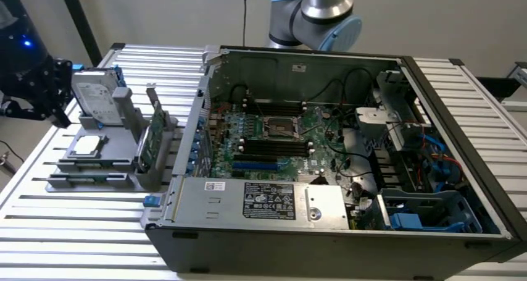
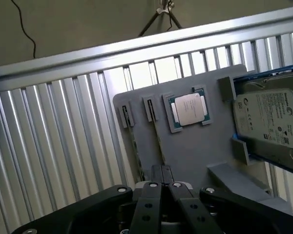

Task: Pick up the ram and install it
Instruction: 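Pick up the ram and move it above insertion slot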

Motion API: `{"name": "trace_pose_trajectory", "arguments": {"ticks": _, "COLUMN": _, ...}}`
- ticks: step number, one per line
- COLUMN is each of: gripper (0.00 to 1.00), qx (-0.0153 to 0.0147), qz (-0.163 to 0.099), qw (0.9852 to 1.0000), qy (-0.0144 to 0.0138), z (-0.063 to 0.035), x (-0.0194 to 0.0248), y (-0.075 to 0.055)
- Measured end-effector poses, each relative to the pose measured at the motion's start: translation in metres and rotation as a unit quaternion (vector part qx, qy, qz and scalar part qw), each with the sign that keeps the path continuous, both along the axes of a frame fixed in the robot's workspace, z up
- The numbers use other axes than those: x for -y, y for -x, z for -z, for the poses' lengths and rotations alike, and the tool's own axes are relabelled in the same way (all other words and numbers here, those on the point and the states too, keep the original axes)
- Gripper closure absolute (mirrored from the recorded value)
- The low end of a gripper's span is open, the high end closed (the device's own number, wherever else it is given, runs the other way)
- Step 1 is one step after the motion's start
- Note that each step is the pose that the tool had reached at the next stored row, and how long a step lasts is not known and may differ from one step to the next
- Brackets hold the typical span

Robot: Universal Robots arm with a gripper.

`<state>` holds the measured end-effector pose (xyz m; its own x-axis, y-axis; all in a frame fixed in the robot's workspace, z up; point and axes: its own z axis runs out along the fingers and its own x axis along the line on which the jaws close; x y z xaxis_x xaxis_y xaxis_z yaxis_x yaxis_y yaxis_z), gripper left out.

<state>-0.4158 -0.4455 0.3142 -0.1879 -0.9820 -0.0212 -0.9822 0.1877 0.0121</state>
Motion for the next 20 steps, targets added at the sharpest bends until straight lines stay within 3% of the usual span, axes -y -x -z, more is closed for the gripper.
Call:
{"name": "trace_pose_trajectory", "arguments": {"ticks": 4, "gripper": 0.89, "qx": 0.0000, "qz": -0.036, "qw": 0.9993, "qy": 0.0000, "z": 0.0013, "x": 0.0000, "y": 0.000}}
{"name": "trace_pose_trajectory", "arguments": {"ticks": 9, "gripper": 0.89, "qx": 0.0001, "qz": -0.079, "qw": 0.9969, "qy": 0.0000, "z": 0.0028, "x": 0.0003, "y": 0.000}}
{"name": "trace_pose_trajectory", "arguments": {"ticks": 20, "gripper": 0.89, "qx": 0.0037, "qz": -0.089, "qw": 0.9960, "qy": 0.0003, "z": 0.0095, "x": 0.0128, "y": -0.003}}
